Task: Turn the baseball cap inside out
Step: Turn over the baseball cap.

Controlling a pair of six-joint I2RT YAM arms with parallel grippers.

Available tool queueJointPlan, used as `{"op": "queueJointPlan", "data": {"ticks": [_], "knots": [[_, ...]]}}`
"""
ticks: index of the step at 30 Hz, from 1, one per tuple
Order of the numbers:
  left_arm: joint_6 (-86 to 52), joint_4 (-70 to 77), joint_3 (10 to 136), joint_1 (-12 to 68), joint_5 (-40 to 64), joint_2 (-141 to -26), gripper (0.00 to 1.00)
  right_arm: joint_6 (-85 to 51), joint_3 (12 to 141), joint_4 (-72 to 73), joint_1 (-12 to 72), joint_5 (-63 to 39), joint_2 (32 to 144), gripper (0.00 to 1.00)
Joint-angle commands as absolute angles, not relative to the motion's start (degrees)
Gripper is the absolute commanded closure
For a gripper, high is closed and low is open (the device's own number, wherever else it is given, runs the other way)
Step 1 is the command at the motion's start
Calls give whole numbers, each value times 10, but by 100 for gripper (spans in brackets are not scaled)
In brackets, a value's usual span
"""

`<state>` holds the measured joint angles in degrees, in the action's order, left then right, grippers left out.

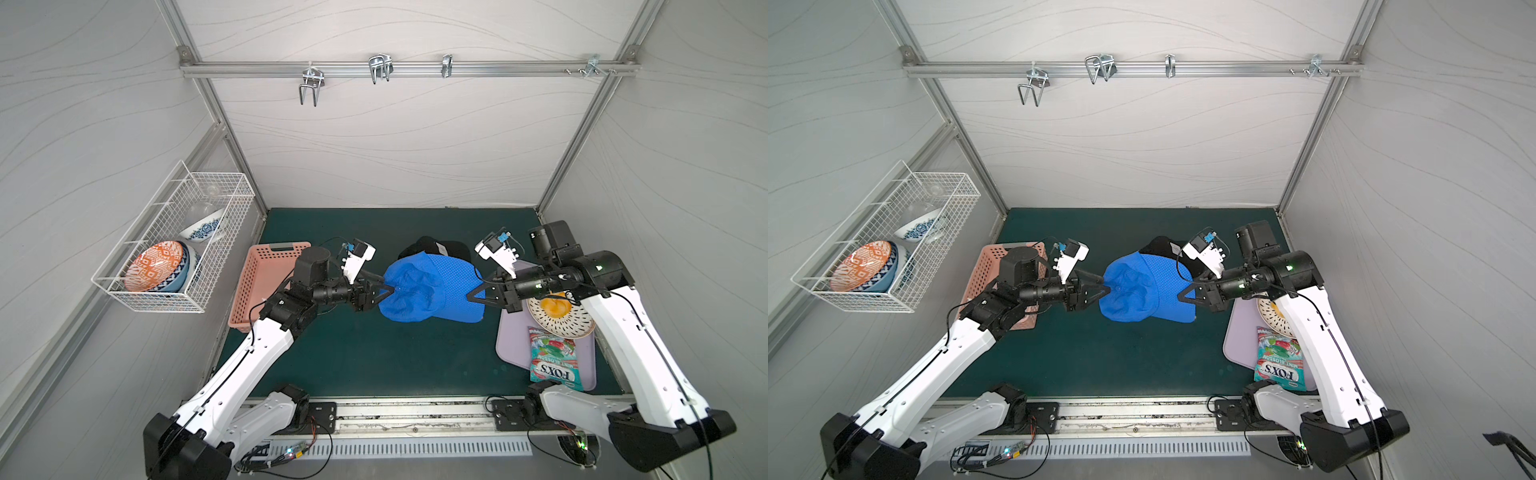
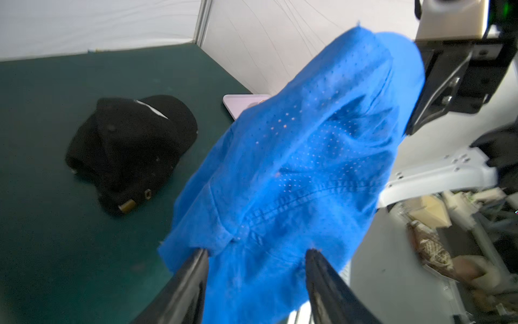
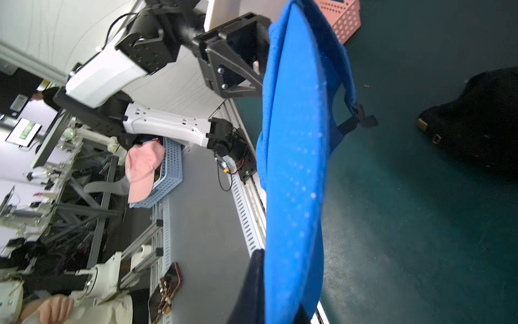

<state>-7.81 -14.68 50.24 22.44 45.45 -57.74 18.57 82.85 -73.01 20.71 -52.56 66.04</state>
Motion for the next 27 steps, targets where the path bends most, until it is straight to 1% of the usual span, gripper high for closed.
{"op": "queueJointPlan", "data": {"ticks": [1,4,8,9,11,13,17,18,19,20,21,23,24,25,27], "knots": [[-104,-80,503,232,476,-575,48,222,837,-770,219,-573,658,100],[-110,-52,491,245,455,-574,54,209,831,-762,229,-573,653,100],[-102,-59,490,254,427,-588,54,202,831,-761,230,-577,650,100],[-99,-62,489,257,419,-589,52,201,832,-761,230,-579,650,100],[-89,-62,489,259,400,-591,44,197,836,-758,230,-588,649,100],[-86,-58,487,260,360,-594,41,193,840,-758,231,-596,652,100],[-96,-38,494,262,375,-616,39,190,844,-755,231,-597,653,100],[-107,-23,494,265,382,-619,41,189,845,-756,231,-595,653,100],[-116,-7,491,269,388,-621,46,188,845,-756,231,-594,654,100],[-125,13,489,272,393,-622,54,188,843,-757,231,-591,654,100],[-134,30,485,273,399,-620,64,188,842,-758,231,-586,653,100],[-139,39,478,272,398,-607,90,194,838,-764,230,-563,650,100],[-135,32,475,269,398,-595,99,201,836,-772,228,-548,650,100],[-133,21,472,259,407,-583,100,217,830,-784,222,-542,649,100],[-150,1,472,221,465,-562,100,229,815,-793,204,-535,650,100]]}}
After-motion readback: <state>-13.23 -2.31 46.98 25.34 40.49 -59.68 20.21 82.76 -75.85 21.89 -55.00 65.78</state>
